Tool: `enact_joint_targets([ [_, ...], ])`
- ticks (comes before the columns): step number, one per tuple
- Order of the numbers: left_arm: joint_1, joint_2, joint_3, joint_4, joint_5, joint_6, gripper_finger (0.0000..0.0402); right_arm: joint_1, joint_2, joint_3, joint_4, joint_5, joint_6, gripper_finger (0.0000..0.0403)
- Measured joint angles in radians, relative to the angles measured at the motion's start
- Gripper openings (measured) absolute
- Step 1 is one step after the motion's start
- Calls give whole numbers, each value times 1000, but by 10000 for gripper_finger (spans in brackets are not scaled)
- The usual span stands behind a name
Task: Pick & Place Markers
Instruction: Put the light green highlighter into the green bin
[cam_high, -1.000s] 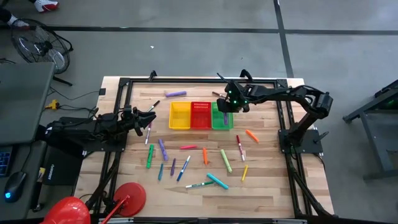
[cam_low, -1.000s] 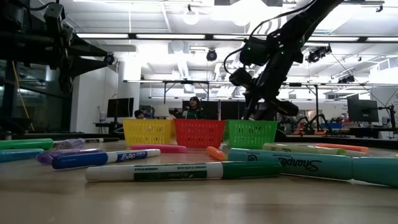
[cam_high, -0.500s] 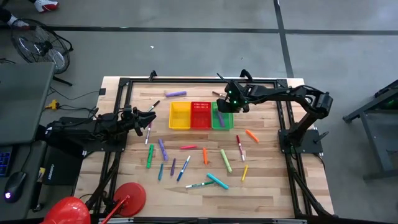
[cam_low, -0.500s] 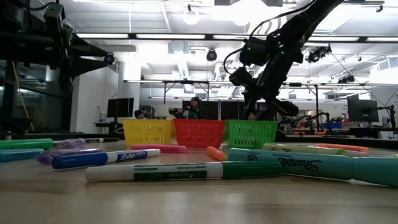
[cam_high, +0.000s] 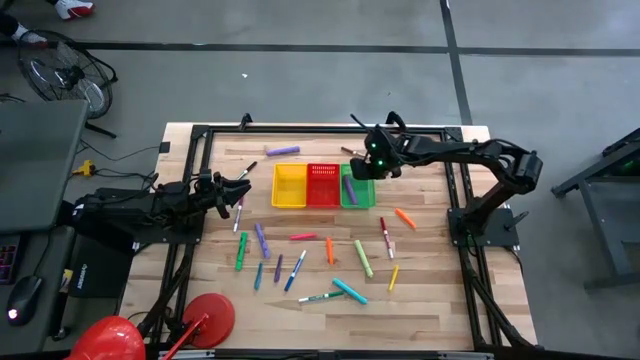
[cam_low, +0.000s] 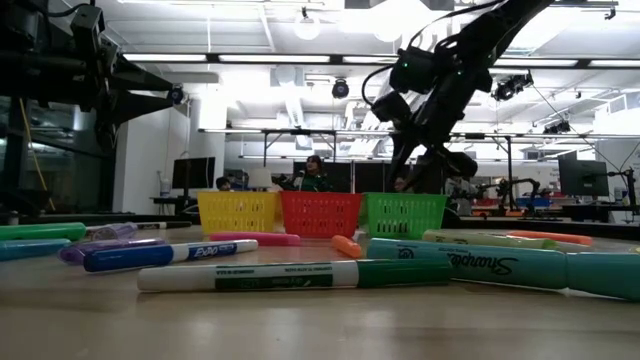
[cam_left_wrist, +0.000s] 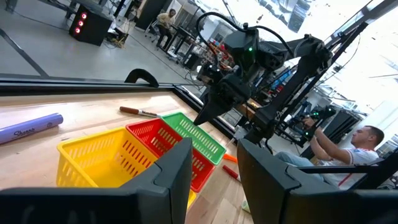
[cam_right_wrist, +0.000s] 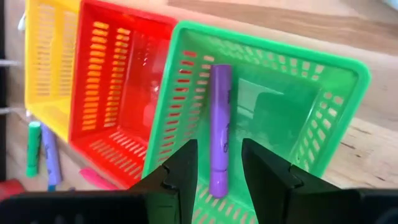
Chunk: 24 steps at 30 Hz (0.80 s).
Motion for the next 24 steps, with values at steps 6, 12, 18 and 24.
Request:
enact_joint_targets([
  [6,0,0,0,0,0,0,127,19,-13,0,-17,-48,-38,114],
  [12,0,0,0,0,0,0,127,59,-34,0,-33,-92,-114,114],
  [18,0,0,0,-2,0,0,127,115,-73,0,-65,-93,-222,114],
  [24,0,0,0,-4,0,0,127,205,-93,0,-128,-90,-307,114],
])
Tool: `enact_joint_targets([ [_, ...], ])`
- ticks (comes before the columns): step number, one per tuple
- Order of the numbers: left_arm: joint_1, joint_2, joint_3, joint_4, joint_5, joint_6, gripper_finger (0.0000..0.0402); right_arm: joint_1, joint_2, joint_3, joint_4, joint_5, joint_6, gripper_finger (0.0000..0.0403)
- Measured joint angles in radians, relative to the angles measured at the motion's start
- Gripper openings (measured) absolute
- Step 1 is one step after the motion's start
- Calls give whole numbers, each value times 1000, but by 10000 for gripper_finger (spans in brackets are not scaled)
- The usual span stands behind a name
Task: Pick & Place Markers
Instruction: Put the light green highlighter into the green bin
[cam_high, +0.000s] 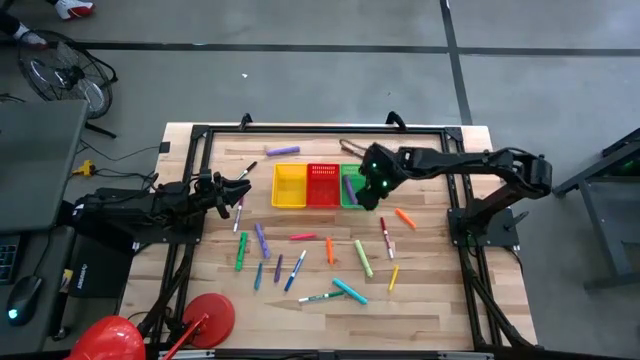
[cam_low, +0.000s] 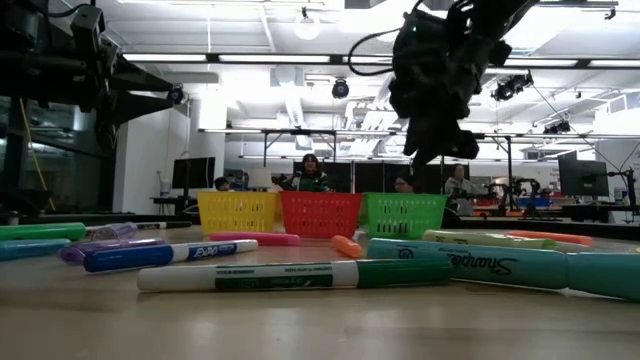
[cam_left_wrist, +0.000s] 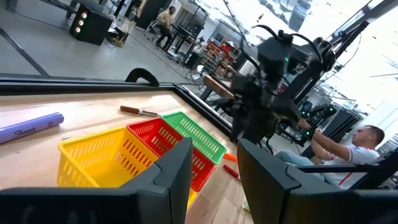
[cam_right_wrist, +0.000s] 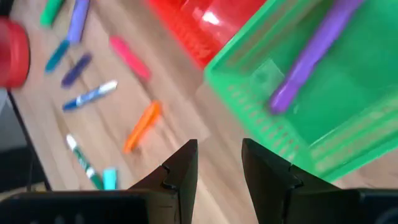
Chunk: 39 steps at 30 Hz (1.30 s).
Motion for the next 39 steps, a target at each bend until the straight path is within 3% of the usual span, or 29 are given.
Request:
enact_joint_targets([
  [10,0,0,0,-2,0,0,127,148,0,0,-76,57,109,114],
  [26,0,0,0,-2,0,0,127,373,55,3,-88,196,543,114],
  [39,0,0,0,-2,0,0,127,435,204,216,-289,299,575,118],
])
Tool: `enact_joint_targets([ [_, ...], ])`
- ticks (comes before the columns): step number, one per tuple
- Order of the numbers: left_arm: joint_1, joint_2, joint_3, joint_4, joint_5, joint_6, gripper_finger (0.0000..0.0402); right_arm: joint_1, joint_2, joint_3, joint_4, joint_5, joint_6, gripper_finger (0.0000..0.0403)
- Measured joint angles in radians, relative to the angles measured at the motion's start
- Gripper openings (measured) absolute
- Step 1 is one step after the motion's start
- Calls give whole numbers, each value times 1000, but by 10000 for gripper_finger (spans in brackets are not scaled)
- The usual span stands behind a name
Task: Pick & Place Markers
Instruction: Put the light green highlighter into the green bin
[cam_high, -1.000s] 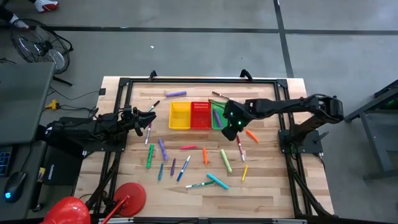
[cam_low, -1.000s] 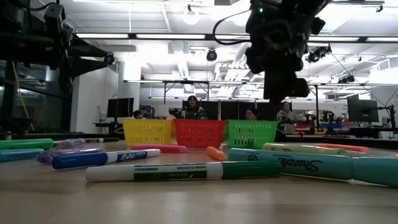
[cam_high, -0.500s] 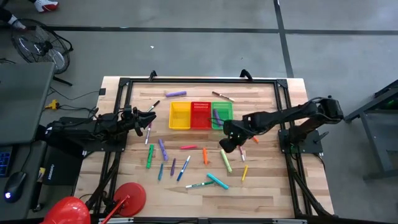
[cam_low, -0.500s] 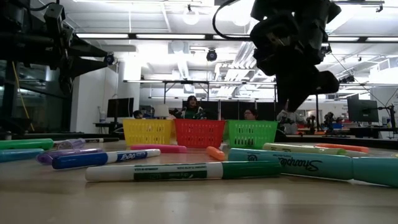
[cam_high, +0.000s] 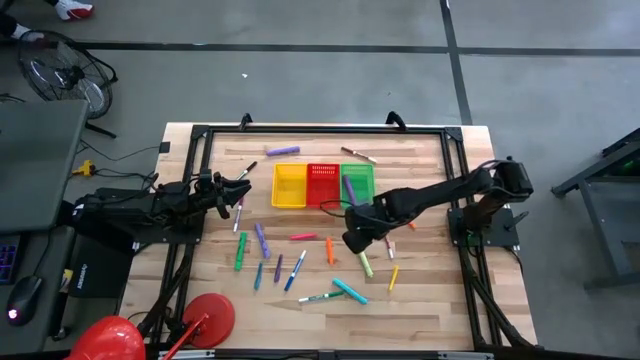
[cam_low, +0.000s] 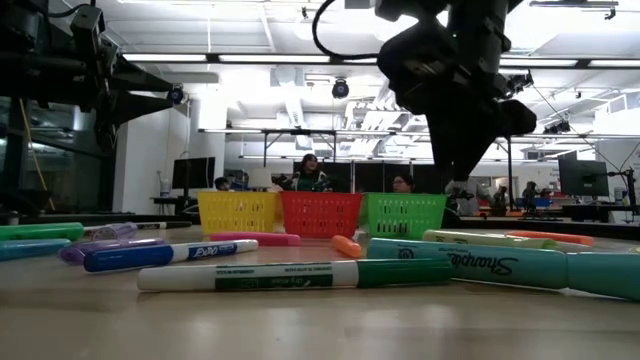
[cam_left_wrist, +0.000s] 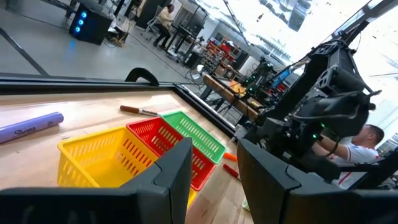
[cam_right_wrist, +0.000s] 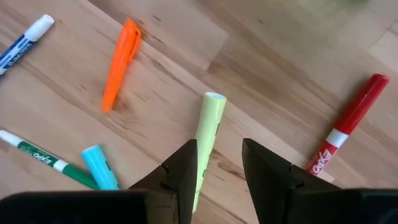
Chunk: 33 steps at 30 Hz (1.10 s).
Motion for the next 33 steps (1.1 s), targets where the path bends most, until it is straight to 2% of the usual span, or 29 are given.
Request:
enact_joint_targets([
  [6,0,0,0,0,0,0,127,28,66,63,-41,16,38,155],
  [14,0,0,0,0,0,0,127,57,135,83,-47,10,132,209],
  [33,0,0,0,0,0,0,127,96,234,83,38,11,132,197],
])
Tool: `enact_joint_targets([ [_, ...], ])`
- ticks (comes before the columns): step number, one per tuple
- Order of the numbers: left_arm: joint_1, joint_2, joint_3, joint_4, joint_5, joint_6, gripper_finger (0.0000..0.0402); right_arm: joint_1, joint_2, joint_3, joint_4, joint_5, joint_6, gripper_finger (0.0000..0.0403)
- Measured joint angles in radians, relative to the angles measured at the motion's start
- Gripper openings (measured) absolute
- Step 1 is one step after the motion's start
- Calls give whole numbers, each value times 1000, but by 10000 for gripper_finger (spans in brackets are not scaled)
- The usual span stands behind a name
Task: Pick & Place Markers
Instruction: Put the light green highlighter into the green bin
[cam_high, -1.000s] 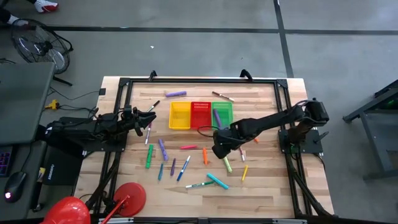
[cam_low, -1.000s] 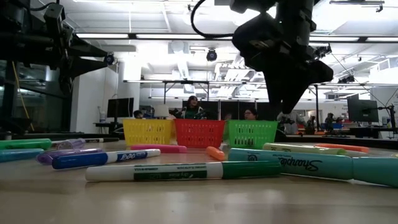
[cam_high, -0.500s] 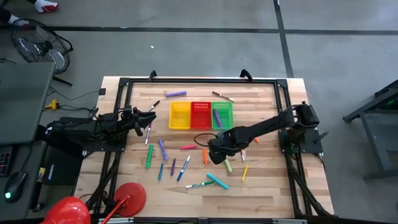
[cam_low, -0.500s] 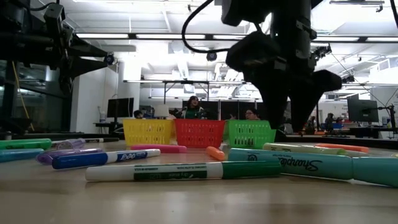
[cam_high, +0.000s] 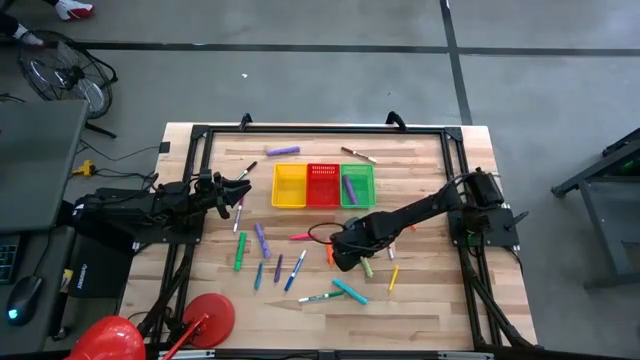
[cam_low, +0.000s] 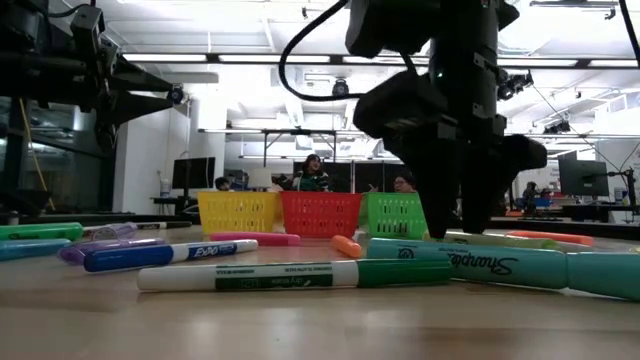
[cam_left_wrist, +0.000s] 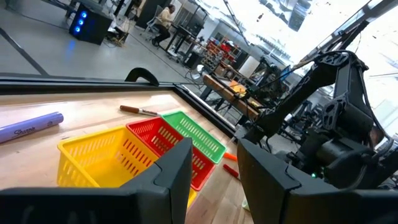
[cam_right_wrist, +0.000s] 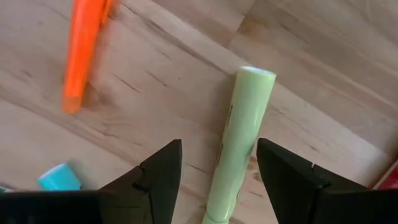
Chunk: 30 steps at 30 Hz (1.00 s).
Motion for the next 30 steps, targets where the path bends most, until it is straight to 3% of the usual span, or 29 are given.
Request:
enact_joint_targets([
  [16,0,0,0,0,0,0,127,1,77,5,-4,4,-2,192],
  [30,0,0,0,0,0,0,127,1,93,4,-62,26,4,89],
])
